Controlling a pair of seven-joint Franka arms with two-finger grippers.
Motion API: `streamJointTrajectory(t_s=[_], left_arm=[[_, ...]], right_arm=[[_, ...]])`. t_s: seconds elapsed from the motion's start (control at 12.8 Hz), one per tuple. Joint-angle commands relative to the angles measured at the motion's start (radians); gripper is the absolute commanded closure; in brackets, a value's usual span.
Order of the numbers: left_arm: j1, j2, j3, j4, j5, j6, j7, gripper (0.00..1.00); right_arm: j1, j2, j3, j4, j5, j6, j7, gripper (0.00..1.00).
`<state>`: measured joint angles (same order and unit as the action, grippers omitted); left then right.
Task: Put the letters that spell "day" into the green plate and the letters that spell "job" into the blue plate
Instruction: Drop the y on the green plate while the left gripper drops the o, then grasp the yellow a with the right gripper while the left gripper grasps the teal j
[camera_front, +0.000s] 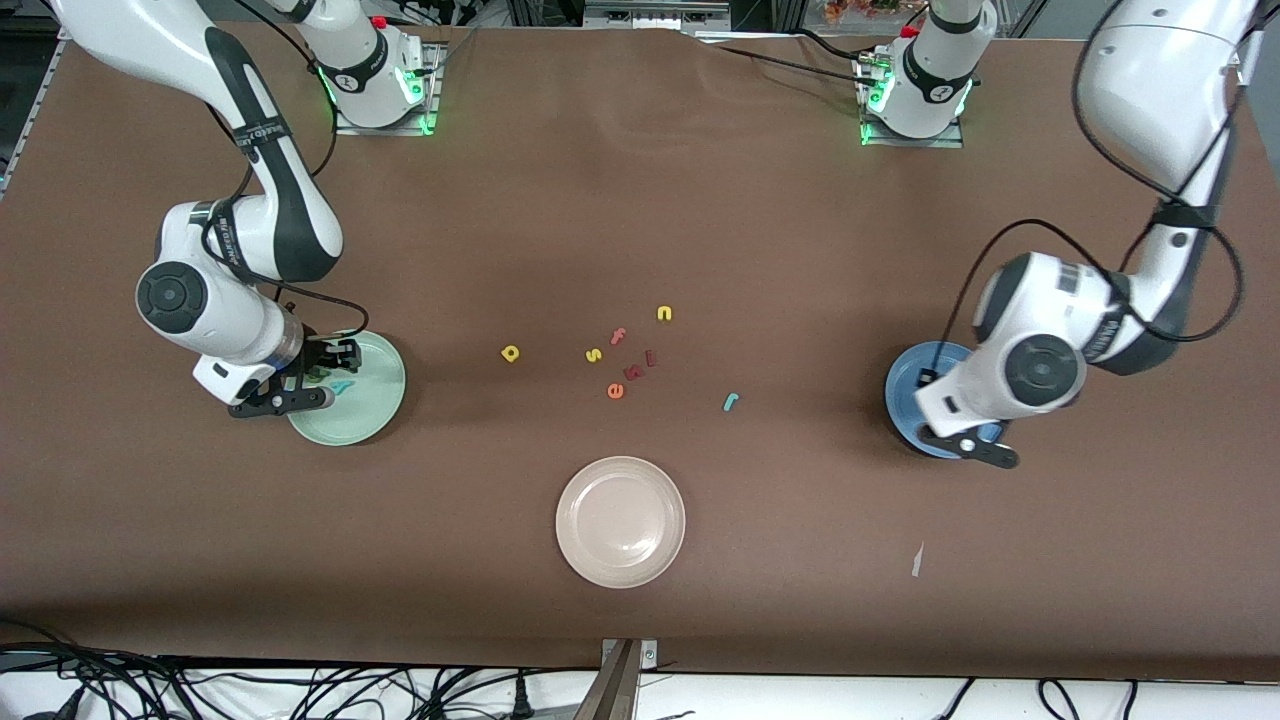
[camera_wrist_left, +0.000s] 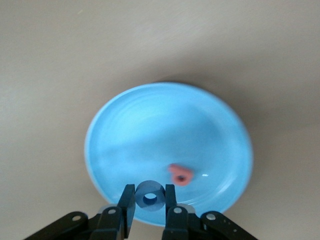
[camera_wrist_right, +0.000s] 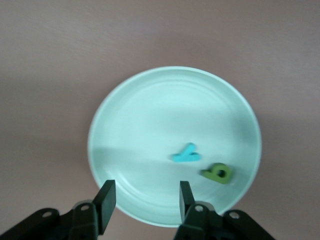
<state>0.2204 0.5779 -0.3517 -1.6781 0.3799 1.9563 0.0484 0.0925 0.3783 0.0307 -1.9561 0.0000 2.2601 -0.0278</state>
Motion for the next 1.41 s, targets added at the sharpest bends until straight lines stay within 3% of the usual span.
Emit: streamJointTrajectory(t_s=[0.0, 0.16, 0.23, 0.31, 0.63, 0.94, 1.1, 1.33], left_arm=[[0.056, 0.054, -0.015, 0.006, 0.005, -0.002, 0.062, 0.97], [0.074, 0.082, -0.013, 0.0, 0.01, 0.036, 0.064, 0.88], [0.077, 0.097, -0.013, 0.001, 0.016, 0.039, 0.064, 0.61], [0.08, 0.103, -0.013, 0.006, 0.016, 0.041, 0.064, 0.01], [0.076, 0.064, -0.039, 0.009, 0.001, 0.026, 0.059, 0.0], [0.076, 0.025, -0.119, 0.009, -0.137, 0.023, 0.047, 0.0], [0.071, 0.019, -0.167, 0.011, -0.144, 0.023, 0.027, 0.0], [0.025, 0.022, -0.205, 0.023, -0.141, 0.024, -0.149, 0.0]], right_arm=[[0.059, -0.009, 0.008, 0.02, 0.043, -0.013, 0.113, 0.39], [0.133, 0.025, 0.008, 0.072, 0.046, -0.013, 0.222, 0.38], [0.185, 0.039, 0.003, 0.08, 0.045, -0.005, 0.291, 0.37], [0.238, 0.046, 0.0, 0.083, 0.041, -0.001, 0.381, 0.37], [0.438, 0.115, -0.058, 0.08, 0.035, 0.091, 0.661, 0.37], [0.472, 0.14, -0.071, 0.031, 0.032, 0.162, 0.756, 0.37], [0.478, 0.125, -0.089, -0.036, 0.034, 0.229, 0.76, 0.37], [0.478, 0.129, -0.097, -0.063, 0.034, 0.262, 0.781, 0.37]])
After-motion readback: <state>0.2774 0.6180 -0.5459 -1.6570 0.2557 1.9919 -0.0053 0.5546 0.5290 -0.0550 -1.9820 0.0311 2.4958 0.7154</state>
